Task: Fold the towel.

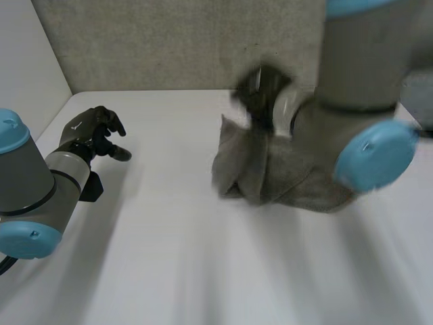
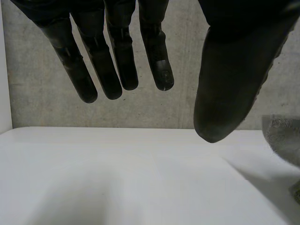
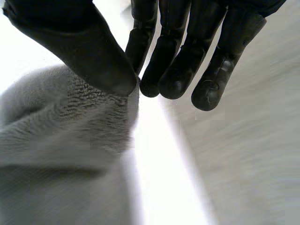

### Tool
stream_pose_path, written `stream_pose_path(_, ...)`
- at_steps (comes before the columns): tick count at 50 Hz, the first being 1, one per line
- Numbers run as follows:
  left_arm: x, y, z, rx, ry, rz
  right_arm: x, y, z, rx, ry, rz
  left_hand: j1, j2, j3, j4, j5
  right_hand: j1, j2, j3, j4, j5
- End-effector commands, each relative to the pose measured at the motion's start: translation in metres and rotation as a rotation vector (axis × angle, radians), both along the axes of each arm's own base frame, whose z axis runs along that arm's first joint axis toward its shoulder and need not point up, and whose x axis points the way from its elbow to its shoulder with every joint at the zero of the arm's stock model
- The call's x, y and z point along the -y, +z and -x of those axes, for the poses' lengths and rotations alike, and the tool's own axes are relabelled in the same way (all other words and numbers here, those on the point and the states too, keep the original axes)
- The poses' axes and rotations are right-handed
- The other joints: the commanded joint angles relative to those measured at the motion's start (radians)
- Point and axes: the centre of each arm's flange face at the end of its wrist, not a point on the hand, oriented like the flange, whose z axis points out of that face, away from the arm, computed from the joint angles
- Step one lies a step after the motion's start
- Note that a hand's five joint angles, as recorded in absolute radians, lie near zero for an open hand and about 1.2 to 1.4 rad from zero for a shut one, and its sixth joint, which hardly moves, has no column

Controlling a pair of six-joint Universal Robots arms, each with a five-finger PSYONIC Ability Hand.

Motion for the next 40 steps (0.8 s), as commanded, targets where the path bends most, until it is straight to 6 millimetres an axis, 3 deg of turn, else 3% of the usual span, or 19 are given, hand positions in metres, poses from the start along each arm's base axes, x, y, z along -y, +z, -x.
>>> stream_pose_path(1,0.001,0.000,-0.001,0.000,0.005,0.000,-0.038,0.186,0.027,0.636,0.076,0.423,-0.031,-0.049,-0.052,-0.049,-0.020,0.075,0.070,0.059,0.054,0.060)
stream_pose_path(2,0.001,0.000,-0.001,0.000,0.005,0.000,-0.046,0.199,0.034,0.712,0.106,0.412,-0.031,-0.050,-0.052,-0.049,-0.020,0.075,0.070,0.059,0.054,0.060)
stream_pose_path(4,0.001,0.000,-0.002,-0.001,0.007,-0.002,-0.049,0.201,0.037,0.749,0.131,0.366,-0.043,-0.061,-0.064,-0.061,-0.032,0.075,0.070,0.059,0.054,0.060)
stream_pose_path(7,0.002,0.000,-0.003,-0.002,0.012,0.001,-0.039,0.167,0.031,0.678,0.148,0.179,-0.046,-0.064,-0.067,-0.064,-0.035,0.075,0.070,0.059,0.054,0.060)
stream_pose_path(8,0.002,0.001,-0.004,-0.002,0.015,0.003,-0.039,0.167,0.031,0.678,0.148,0.178,-0.046,-0.064,-0.067,-0.064,-0.035,0.075,0.070,0.059,0.054,0.060)
stream_pose_path(10,0.002,0.002,-0.004,-0.002,0.016,0.004,-0.034,0.091,0.018,0.443,0.180,-0.110,-0.049,-0.067,-0.070,-0.067,-0.038,0.075,0.070,0.059,0.054,0.060)
stream_pose_path(11,0.003,0.002,-0.004,-0.003,0.016,0.006,-0.034,0.091,0.018,0.442,0.180,-0.111,-0.049,-0.067,-0.070,-0.067,-0.038,0.075,0.070,0.059,0.054,0.060)
stream_pose_path(12,0.002,0.003,-0.004,-0.003,0.016,0.007,-0.037,0.042,0.015,0.285,0.198,-0.261,-0.049,-0.067,-0.070,-0.067,-0.038,0.075,0.070,0.059,0.054,0.060)
stream_pose_path(13,0.002,0.003,-0.004,-0.003,0.016,0.007,-0.037,0.042,0.015,0.284,0.198,-0.262,-0.049,-0.067,-0.070,-0.067,-0.038,0.075,0.070,0.059,0.054,0.060)
stream_pose_path(14,0.002,0.006,-0.004,-0.005,0.016,0.014,-0.044,-0.016,0.017,0.089,0.218,-0.411,-0.052,-0.070,-0.073,-0.070,-0.041,0.075,0.070,0.059,0.054,0.060)
stream_pose_path(15,0.001,0.010,-0.004,-0.008,0.018,0.025,-0.054,-0.070,0.027,-0.124,0.219,-0.518,-0.055,-0.073,-0.076,-0.073,-0.044,-0.360,-0.365,-0.376,-0.381,-0.375)
stream_pose_path(16,0.001,0.010,-0.004,-0.008,0.018,0.025,-0.054,-0.070,0.027,-0.126,0.219,-0.519,-0.055,-0.073,-0.076,-0.073,-0.044,-0.364,-0.369,-0.381,-0.385,-0.379)
stream_pose_path(17,0.000,0.014,-0.005,-0.011,0.016,0.036,-0.058,-0.097,0.038,-0.250,0.203,-0.546,-0.055,-0.073,-0.076,-0.073,-0.044,-0.913,-0.919,-0.930,-0.935,-0.929)
stream_pose_path(18,-0.001,0.017,-0.004,-0.013,0.015,0.042,-0.056,-0.112,0.049,-0.317,0.157,-0.544,-0.058,-0.076,-0.079,-0.076,-0.047,-0.960,-0.965,-0.976,-0.981,-0.975)
stream_pose_path(24,-0.006,0.021,-0.001,-0.017,0.002,0.056,-0.031,-0.121,0.059,-0.227,-0.008,-0.430,-0.064,-0.082,-0.085,-0.082,-0.053,-1.147,-1.152,-1.163,-1.168,-1.162)
stream_pose_path(26,-0.006,0.020,0.000,-0.017,-0.001,0.059,-0.023,-0.101,0.064,-0.085,-0.060,-0.348,-0.069,-0.088,-0.090,-0.088,-0.059,-1.147,-1.152,-1.163,-1.168,-1.162)
stream_pose_path(30,-0.008,0.016,0.004,-0.012,-0.013,0.059,-0.016,-0.093,0.071,0.033,-0.099,-0.311,-0.072,-0.091,-0.093,-0.090,-0.061,-1.147,-1.152,-1.163,-1.168,-1.162)
stream_pose_path(35,-0.012,0.012,0.009,-0.005,-0.032,0.054,-0.001,-0.106,0.074,0.114,-0.137,-0.266,-0.075,-0.094,-0.096,-0.093,-0.064,-1.147,-1.152,-1.163,-1.168,-1.162)
stream_pose_path(40,-0.011,0.009,0.009,-0.004,-0.033,0.055,0.017,-0.148,0.081,0.056,-0.179,-0.312,-0.081,-0.099,-0.102,-0.099,-0.070,-1.147,-1.152,-1.163,-1.168,-1.162)
